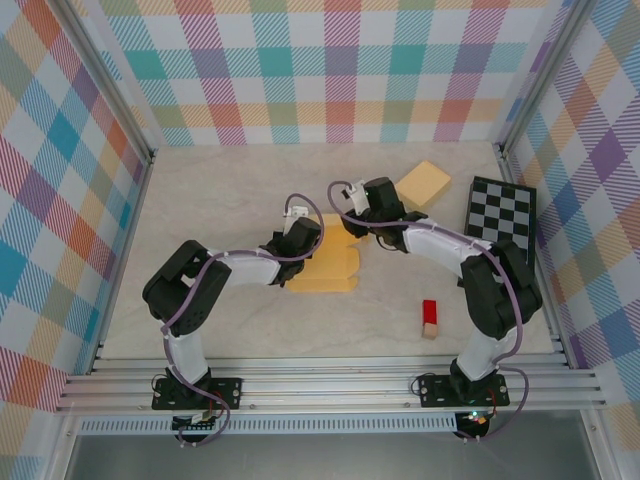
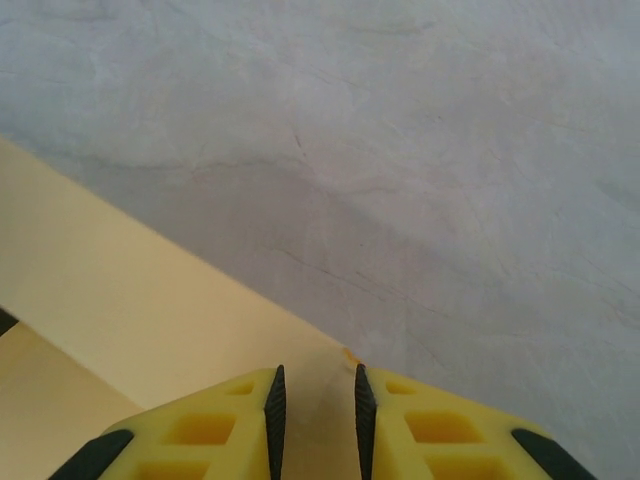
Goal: Fold the paper box
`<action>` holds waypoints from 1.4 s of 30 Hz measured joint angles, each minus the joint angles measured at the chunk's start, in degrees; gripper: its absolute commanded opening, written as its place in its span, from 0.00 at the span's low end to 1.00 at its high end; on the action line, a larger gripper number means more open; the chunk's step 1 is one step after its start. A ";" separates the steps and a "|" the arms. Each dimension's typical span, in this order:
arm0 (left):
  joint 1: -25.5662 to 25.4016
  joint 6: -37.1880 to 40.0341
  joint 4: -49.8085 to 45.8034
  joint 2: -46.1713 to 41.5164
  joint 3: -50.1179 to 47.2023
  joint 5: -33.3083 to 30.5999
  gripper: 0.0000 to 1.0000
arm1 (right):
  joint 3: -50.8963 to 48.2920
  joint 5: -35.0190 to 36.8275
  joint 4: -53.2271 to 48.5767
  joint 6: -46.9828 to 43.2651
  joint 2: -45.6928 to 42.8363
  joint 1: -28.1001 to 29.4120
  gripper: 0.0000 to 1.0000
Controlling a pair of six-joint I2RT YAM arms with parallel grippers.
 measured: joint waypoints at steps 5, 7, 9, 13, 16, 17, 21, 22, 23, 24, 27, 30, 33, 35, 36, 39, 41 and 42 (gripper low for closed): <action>-1.22 -1.14 -0.39 0.52 0.24 -3.02 0.00 | 8.13 0.35 -11.54 9.49 0.50 -0.02 0.35; -1.66 -1.84 -0.85 0.55 0.33 -3.85 0.00 | 11.34 -0.26 -15.54 13.62 0.39 -0.07 0.39; -1.86 -2.23 -0.96 0.55 0.33 -4.11 0.00 | 13.07 -1.22 -18.45 17.35 -0.13 -0.09 0.40; -1.95 -2.43 -0.55 0.55 -0.07 -4.26 0.00 | 13.53 -5.31 -20.74 23.71 -0.83 -0.31 0.40; -1.99 -2.43 -0.55 0.61 -0.07 -4.44 0.00 | 13.53 -8.31 -20.98 27.30 0.63 -0.74 0.40; -2.05 -2.43 -0.52 0.72 -0.04 -4.68 0.00 | 13.55 -8.92 -20.94 28.02 1.29 -0.83 0.40; -2.49 -2.43 -0.09 1.20 0.00 -6.05 0.00 | 13.57 -9.73 -20.94 30.25 4.66 -1.20 0.40; -2.58 -2.43 0.07 1.20 -0.04 -6.19 0.00 | 13.57 -9.70 -20.90 30.45 5.09 -1.31 0.40; -2.58 -2.40 0.31 1.20 -0.15 -6.16 0.00 | 13.57 -9.73 -20.92 30.58 5.18 -1.38 0.41; -2.62 -2.40 0.61 1.20 -0.33 -6.19 0.00 | 13.70 -9.66 -20.96 30.58 5.18 -1.40 0.41; -2.64 -2.38 0.74 1.20 -0.42 -6.27 0.00 | 14.60 -8.81 -21.33 30.32 5.16 -1.44 0.41; -2.67 -2.38 0.74 1.22 -0.42 -6.38 0.00 | 14.69 -7.91 -21.62 29.64 5.44 -1.79 0.41; -2.69 -2.38 0.76 1.25 -0.42 -6.40 0.00 | 14.69 -6.19 -22.25 28.83 6.05 -2.08 0.45; -2.67 -2.38 0.76 1.25 -0.42 -6.40 0.00 | 14.69 -5.25 -22.49 28.13 6.21 -2.14 0.46; -2.69 -2.36 0.81 1.25 -0.42 -6.40 0.00 | 14.69 -5.11 -22.49 27.82 6.25 -2.25 0.46; -2.69 -2.36 0.87 1.25 -0.44 -6.40 0.00 | 14.86 -5.70 -22.32 27.34 6.78 -2.45 0.46; -2.69 -2.34 0.90 1.29 -0.44 -6.40 0.00 | 14.99 -7.13 -21.46 27.34 7.41 -2.47 0.46; -2.69 -2.34 0.90 1.29 -0.44 -6.40 0.00 | 15.02 -8.15 -20.87 27.41 7.74 -2.58 0.46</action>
